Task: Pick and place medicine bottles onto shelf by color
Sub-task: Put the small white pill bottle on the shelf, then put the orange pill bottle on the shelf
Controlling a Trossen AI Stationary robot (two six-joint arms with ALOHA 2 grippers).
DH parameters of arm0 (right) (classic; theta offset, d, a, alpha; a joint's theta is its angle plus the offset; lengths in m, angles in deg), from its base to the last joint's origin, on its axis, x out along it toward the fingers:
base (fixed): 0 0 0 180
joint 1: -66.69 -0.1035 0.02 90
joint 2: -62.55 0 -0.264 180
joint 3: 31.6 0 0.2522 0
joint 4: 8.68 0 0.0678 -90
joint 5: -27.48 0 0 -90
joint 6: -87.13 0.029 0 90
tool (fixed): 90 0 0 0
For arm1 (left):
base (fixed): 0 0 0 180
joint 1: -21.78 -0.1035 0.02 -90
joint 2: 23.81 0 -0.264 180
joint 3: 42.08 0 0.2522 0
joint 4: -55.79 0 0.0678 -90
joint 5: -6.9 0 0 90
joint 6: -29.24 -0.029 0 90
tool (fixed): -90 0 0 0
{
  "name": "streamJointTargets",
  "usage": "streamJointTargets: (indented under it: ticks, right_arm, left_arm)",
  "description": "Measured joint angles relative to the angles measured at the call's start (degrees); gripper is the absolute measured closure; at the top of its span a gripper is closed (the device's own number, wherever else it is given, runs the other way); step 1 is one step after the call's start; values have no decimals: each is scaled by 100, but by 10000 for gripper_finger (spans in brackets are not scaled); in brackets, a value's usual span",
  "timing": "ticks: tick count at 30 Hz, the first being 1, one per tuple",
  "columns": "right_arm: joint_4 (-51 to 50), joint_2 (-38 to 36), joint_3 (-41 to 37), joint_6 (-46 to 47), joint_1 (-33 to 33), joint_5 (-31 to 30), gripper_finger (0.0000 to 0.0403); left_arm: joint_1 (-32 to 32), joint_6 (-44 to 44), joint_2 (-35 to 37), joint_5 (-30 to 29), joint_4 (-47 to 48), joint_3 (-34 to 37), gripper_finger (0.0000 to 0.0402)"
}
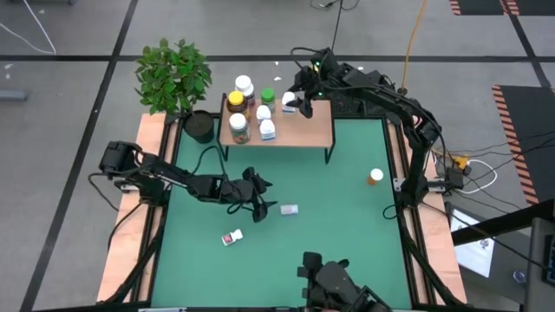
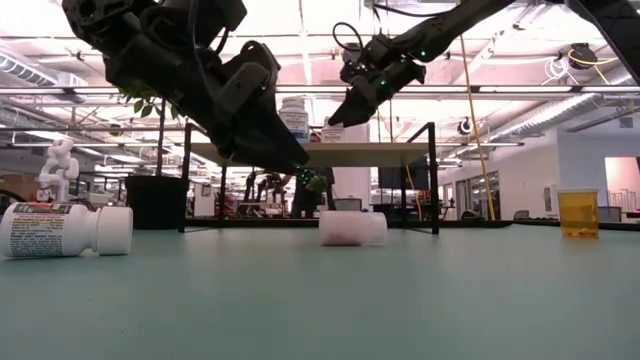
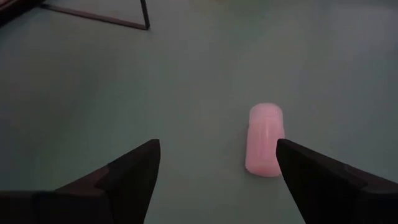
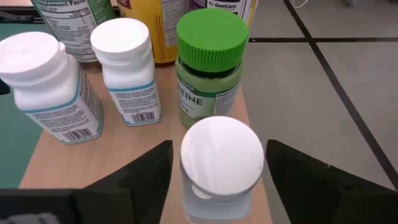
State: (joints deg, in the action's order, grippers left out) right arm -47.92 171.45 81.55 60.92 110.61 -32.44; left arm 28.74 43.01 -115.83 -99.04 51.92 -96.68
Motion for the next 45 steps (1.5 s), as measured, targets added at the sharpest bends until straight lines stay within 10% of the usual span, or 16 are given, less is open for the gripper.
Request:
streamJointTargets:
  ticks: [13, 25, 35, 45]
  right_arm:
    - [-786, -1017, -2, 158, -126, -216, 122]
    - [-2001, -3117, -2001, 1703, -1458, -3450, 155]
    - [-2309, -5327, -4280, 3652, -2677, -3612, 170]
    - [-4098, -5670, -4546, 4295, -2603, -3663, 170]
  left_arm:
    - [236, 138, 0, -22, 0, -2, 78]
    - [339, 330, 0, -55, -209, -2, 78]
    - [629, -61, 0, 109, -849, -4, 78]
    - [587, -427, 0, 211, -1728, -9, 78]
